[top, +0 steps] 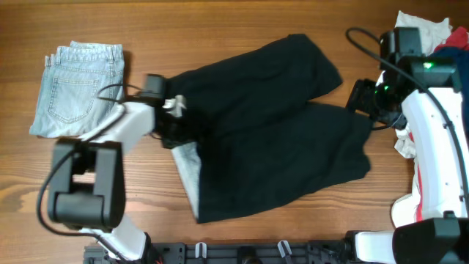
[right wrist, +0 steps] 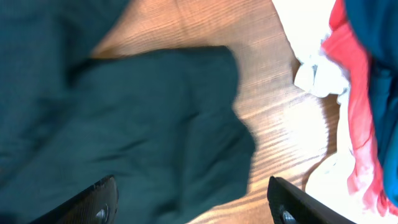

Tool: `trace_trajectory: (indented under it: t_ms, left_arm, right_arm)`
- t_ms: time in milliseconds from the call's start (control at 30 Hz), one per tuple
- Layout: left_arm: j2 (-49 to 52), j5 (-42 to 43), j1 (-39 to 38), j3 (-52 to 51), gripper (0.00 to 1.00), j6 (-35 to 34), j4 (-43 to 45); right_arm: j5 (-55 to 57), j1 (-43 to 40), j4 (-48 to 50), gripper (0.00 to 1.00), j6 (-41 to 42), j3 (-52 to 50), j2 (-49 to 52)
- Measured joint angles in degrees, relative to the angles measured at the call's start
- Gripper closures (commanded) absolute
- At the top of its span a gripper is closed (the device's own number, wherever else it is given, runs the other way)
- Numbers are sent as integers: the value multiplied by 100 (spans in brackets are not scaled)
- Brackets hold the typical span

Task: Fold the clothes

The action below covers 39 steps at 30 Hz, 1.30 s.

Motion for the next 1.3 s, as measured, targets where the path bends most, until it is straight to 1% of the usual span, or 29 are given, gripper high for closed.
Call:
trace_trajectory:
  t_ms: [133, 200, 333, 467, 600, 700, 867, 933, 1100, 1133, 1167, 1200, 1233, 1267, 1300]
  left_arm:
    - [-260, 1025, 964, -11, 96, 442, -63]
    - [-326, 1123, 1185, -9, 96, 555, -162]
    - [-334, 470, 1172, -11, 96, 693, -577]
    - [-334, 92, 1069, -13, 96, 743, -669]
    - [-334, -33, 1051, -15, 96, 754, -557]
    - [-334, -57, 1051, -15, 96, 763, -518]
    - [-334, -146, 1051, -15, 96, 765, -433]
    - [-334, -173, 1051, -15, 96, 765, -404]
    - [-334, -212, 1051, -15, 96, 765, -385]
    - [-334, -221, 1051, -15, 96, 765, -387]
    - [-334, -232, 1051, -15, 96, 765, -385]
    - [-334, -236, 1051, -15, 96, 765, -387]
    - [-334, -243, 1051, -15, 95, 765, -389]
    - [-334, -251, 1051, -15, 95, 765, -385]
    - [-334, -251, 1054, -15, 95, 765, -387]
  right_arm:
    - [4, 0, 378, 22, 0, -601, 11]
    - [4, -2, 490, 21, 0, -791, 11]
    - [4, -2, 595, 21, 4, -984, 11]
    - [0, -2, 881, 21, 114, -1427, 11]
    - [0, -11, 1244, 21, 225, -2037, 11]
    - [-42, -22, 1329, 21, 361, -2413, 11]
    - [-612, -48, 1351, 21, 424, -2865, 11]
    - [-852, -50, 1423, 19, 437, -3003, 11]
    - [-1453, -50, 2044, 19, 442, -3510, 11]
    - [-1600, -50, 2286, 22, 446, -3689, 11]
    - [-1711, -50, 2455, 29, 459, -3810, 11]
    - [-1882, -50, 2721, 39, 479, -4013, 11]
    - [-1987, -50, 2861, 57, 509, -4146, 11]
    - [-2041, -61, 2918, 73, 566, -4183, -9]
    - [-2094, -72, 2979, 83, 581, -4210, -15]
